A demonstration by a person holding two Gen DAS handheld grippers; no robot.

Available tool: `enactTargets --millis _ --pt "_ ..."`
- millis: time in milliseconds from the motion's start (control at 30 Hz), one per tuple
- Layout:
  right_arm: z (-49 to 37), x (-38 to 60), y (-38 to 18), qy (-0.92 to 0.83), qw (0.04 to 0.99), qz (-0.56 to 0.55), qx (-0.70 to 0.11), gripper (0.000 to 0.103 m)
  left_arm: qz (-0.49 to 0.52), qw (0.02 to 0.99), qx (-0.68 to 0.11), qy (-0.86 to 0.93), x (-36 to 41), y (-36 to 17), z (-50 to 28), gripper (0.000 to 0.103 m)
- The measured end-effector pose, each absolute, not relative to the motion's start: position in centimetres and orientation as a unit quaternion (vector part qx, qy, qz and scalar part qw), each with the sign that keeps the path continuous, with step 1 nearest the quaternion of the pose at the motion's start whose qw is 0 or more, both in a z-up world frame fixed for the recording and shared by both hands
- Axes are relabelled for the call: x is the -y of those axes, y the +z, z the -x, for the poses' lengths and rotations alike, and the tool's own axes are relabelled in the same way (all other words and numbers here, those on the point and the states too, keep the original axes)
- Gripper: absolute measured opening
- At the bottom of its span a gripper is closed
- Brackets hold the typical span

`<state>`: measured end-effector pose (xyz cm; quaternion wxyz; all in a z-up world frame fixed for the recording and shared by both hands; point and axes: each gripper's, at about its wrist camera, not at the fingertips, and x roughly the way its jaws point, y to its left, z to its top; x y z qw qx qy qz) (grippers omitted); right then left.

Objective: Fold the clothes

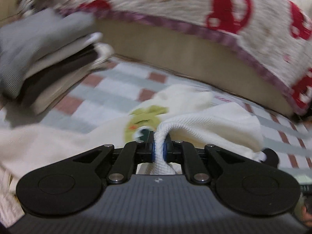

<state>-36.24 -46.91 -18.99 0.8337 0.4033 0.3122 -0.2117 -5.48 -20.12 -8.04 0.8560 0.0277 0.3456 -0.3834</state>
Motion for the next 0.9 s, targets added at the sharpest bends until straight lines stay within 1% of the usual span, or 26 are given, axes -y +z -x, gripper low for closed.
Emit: enactTargets --millis 133,200,267,367,533,567,600,633,667,733,900 --pt "33.2 44.4 -19.0 -0.21 0.855 -0.299 -0.368 0.059 -0.055 0.872 -0.333 -0.354 19.9 -9.4 5.0 0.007" --pt "31.7 42.9 -19.1 -0.205 0.863 -0.248 -0.39 0.059 -0.044 0.87 -0.34 -0.355 19.7 -9.9 4.4 0.007" --pt "30.3 41.7 -19.0 -0.197 0.874 -0.202 -0.397 0.059 -0.029 0.869 -0.346 -0.353 19.4 -10.1 3.9 0.007" --pt "28.3 40.2 -18.6 -0.172 0.896 -0.139 -0.385 0.059 -0.016 0.878 -0.339 -0.338 18.8 -10.2 3.3 0.007" --pt "25.3 40.6 -19.8 -0.199 0.902 -0.101 -0.369 0.058 -0.009 0.898 -0.316 -0.307 18.1 -10.4 2.9 0.007" --pt "24.9 41.1 -20.1 -0.21 0.901 -0.105 -0.364 0.055 -0.007 0.898 -0.316 -0.307 18.0 -10.4 2.8 0.007" --pt "24.7 41.7 -20.2 -0.211 0.903 -0.119 -0.355 0.04 -0.003 0.897 -0.316 -0.309 17.9 -10.5 2.7 0.007" --pt "24.6 42.3 -20.2 -0.212 0.904 -0.133 -0.347 0.021 0.004 0.895 -0.319 -0.312 17.8 -10.5 2.6 0.007" --pt "24.4 43.0 -20.2 -0.214 0.904 -0.147 -0.338 0.014 0.01 0.893 -0.321 -0.314 17.8 -10.5 2.5 0.007" --pt "24.8 43.1 -19.3 -0.22 0.911 -0.141 -0.318 0.009 0.022 0.89 -0.324 -0.319 17.6 -10.5 2.4 0.007" --pt "27.3 43.7 -15.1 -0.272 0.92 -0.113 -0.259 0.007 0.049 0.877 -0.324 -0.352 17.4 -10.2 2.8 0.007"
